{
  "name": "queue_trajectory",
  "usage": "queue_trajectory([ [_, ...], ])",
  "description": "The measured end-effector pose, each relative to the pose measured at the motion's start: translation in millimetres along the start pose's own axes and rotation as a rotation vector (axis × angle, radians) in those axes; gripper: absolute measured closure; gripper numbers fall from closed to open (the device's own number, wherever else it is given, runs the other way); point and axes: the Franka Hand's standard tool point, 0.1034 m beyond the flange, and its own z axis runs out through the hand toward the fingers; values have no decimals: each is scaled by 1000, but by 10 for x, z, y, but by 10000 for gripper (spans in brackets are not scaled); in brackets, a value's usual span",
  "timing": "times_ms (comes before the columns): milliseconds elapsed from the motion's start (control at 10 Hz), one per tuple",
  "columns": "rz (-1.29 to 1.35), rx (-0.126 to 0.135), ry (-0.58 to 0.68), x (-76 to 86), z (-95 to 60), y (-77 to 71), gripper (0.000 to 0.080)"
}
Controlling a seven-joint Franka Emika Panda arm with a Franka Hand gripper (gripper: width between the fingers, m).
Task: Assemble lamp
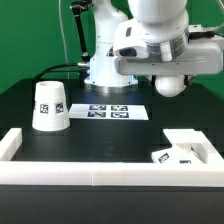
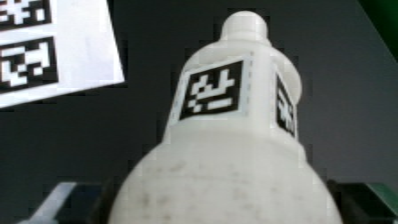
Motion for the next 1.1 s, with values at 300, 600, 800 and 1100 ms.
queue_trajectory([
  [300, -5, 12, 136, 133, -6, -41, 222],
  [600, -50, 22, 351, 242, -178, 34, 222],
  [800, -73, 26, 521, 298, -387, 21, 222],
  [1100, -87, 36, 774, 368, -410, -9, 222],
])
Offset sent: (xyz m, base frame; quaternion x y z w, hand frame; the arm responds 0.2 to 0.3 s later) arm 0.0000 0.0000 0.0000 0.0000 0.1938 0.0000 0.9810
